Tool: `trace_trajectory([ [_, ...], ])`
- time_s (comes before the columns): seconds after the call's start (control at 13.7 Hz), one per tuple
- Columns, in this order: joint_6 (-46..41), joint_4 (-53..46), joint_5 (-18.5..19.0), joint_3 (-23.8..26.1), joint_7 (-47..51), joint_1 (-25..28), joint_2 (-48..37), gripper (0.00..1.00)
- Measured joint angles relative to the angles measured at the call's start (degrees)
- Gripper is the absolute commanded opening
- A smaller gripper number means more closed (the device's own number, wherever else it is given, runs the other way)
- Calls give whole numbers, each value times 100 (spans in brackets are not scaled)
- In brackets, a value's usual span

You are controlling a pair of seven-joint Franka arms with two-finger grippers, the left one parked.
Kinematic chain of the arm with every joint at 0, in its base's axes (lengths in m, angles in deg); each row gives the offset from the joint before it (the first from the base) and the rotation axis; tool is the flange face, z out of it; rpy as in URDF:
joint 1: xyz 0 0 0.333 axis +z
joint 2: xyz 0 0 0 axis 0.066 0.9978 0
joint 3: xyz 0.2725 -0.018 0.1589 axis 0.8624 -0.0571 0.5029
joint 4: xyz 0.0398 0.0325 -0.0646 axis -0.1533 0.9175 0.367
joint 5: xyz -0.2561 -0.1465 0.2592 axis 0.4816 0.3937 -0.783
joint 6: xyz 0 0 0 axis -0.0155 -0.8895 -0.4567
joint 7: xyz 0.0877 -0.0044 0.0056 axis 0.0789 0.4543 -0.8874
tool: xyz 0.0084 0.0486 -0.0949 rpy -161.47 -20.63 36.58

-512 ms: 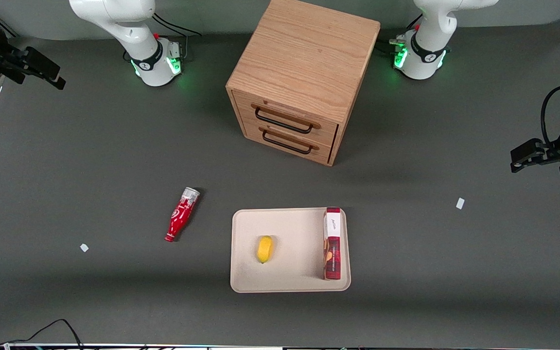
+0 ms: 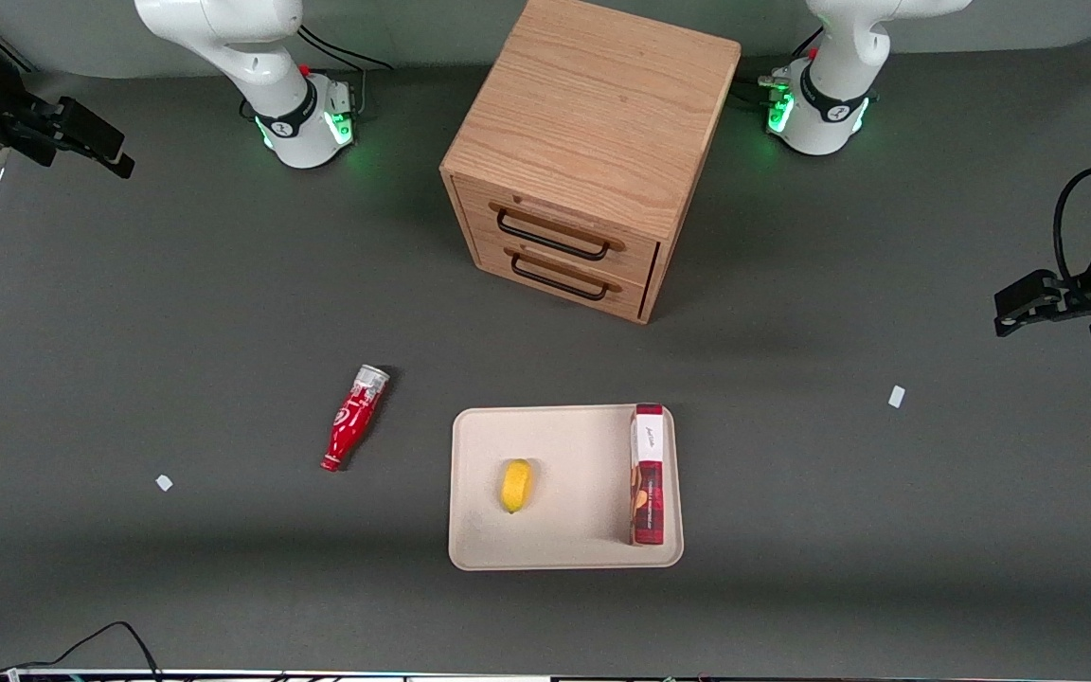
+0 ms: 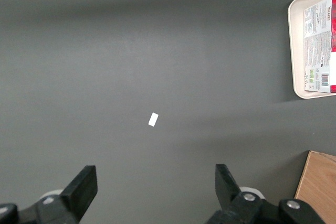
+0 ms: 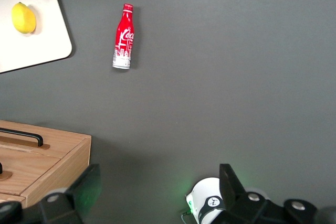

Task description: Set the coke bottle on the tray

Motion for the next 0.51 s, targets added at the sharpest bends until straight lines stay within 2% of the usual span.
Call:
trace_trajectory([
  [0.22, 35, -281, -18, 190, 50, 16, 290, 100],
  [0.37, 163, -678, -66, 516, 578, 23, 935, 100],
  [0.51, 675, -742, -97, 798, 1214, 35, 1669, 100],
])
